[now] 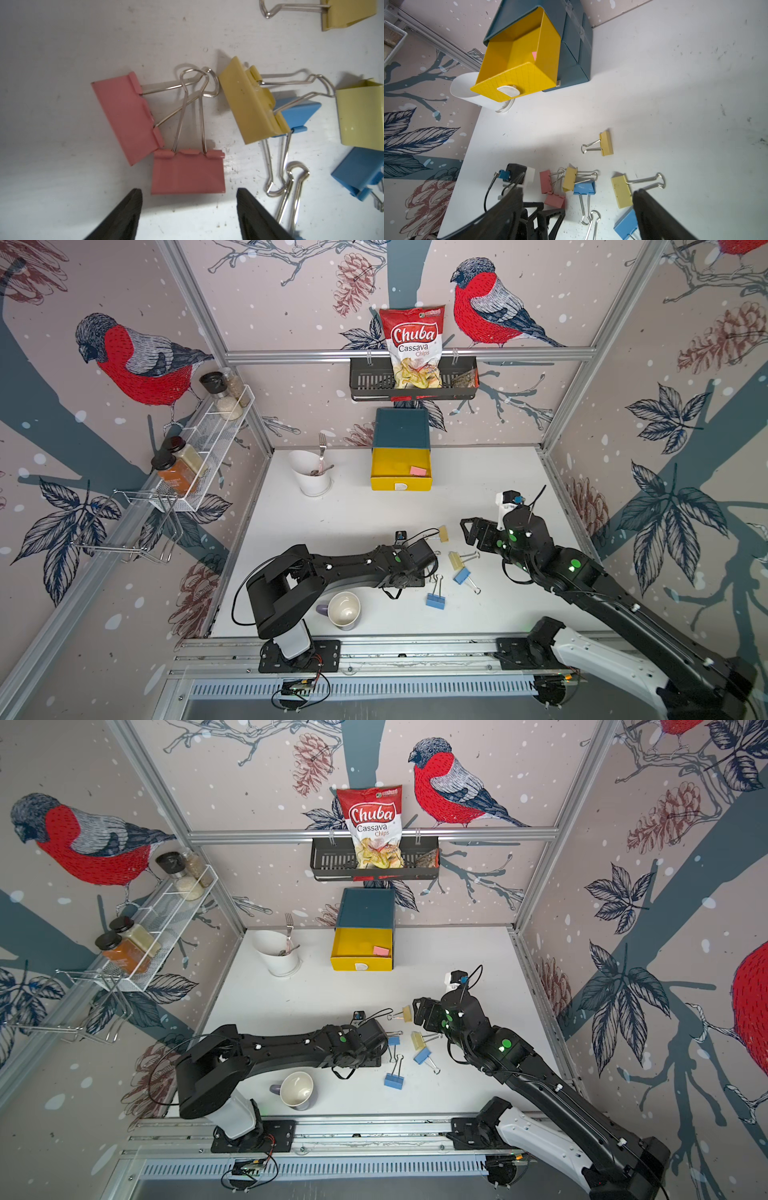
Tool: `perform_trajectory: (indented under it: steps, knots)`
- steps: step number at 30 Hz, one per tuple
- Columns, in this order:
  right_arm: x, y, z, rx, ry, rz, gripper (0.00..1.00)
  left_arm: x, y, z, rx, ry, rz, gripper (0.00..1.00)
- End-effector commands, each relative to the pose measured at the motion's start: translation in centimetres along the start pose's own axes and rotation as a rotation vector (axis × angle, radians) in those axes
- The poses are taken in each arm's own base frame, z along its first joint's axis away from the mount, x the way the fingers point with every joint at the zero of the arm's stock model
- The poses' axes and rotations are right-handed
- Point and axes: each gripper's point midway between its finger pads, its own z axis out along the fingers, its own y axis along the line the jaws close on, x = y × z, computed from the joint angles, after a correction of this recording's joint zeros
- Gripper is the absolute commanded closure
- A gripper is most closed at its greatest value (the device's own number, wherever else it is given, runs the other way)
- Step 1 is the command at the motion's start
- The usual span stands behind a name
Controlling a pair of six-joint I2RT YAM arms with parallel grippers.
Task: Put the binder clips in the drawer according to color
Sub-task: Pick up the binder clip at the center of the board.
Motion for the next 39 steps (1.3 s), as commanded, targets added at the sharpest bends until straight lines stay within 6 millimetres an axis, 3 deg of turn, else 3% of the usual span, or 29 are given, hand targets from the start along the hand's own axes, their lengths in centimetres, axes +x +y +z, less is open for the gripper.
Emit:
perform_trajectory:
  steps: [1,7,16,19,20,24,31,39]
  knots:
    - [1.0,-0.4,-0.3,-0.002,0.020,0.042,0.12,-0.7,-0.1,0.2,-0.018,-0.030,0.026,0.24]
    - [2.4,-1.1,-0.4,0.024,0.042,0.046,0.12,-0.9,-0.3,0.9,-0.037,-0.034,0.048,0.31]
    - [3.1,-1.9,-0.6,0.051,0.041,0.059,0.13,-0.8,-1.2,0.4,-0.006,-0.043,0.053,0.58]
    - [3.0,-2.0,-0.6,0.058,0.035,0.062,0.14,-0.2,-1.6,-0.3,0.003,-0.038,0.070,0.60]
    - [2.9,-2.0,-0.6,0.061,0.032,0.063,0.14,-0.8,-2.9,-1.3,0.034,-0.055,0.064,0.60]
    - [3.4,-2.4,-0.4,0.074,0.035,0.057,0.15,-1.7,-4.3,-4.5,0.104,-0.090,0.045,0.61]
    - [4.8,-3.0,0.1,0.083,0.055,0.045,0.16,-6.7,-6.6,-12.0,0.198,-0.232,0.033,0.61]
    - [5.4,-2.7,0.4,0.079,0.061,0.035,0.16,-16.5,-6.2,-17.4,0.207,-0.367,0.028,0.61]
